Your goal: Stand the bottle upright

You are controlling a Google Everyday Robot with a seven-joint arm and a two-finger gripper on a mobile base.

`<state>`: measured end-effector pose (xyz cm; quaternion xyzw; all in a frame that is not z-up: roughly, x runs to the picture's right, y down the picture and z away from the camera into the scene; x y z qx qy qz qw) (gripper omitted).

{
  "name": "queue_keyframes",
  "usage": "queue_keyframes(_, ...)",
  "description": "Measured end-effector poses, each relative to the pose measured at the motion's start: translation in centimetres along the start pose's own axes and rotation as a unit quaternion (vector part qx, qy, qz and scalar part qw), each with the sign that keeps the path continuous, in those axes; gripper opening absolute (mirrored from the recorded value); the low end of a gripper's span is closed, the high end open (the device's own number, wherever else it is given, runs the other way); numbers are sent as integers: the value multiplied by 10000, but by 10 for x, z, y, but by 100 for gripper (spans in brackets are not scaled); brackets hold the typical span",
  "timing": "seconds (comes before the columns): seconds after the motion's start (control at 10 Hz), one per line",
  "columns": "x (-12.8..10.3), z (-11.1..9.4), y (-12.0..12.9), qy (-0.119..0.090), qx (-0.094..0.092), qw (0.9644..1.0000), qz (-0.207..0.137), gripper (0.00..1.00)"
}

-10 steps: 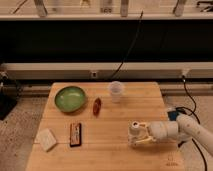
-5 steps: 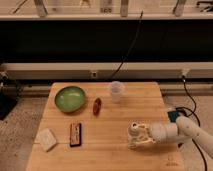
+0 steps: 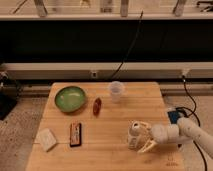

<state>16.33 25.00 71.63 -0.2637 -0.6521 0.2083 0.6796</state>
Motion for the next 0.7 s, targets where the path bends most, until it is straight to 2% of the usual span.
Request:
queue_keyframes(0.3,6,-14,0,73,75,9999,48,80)
queue_keyframes(0.5,13,-23,1,65,205,9998,52,80)
queue_keyframes(0.7,11,-23,3,53,164,9998,36,80)
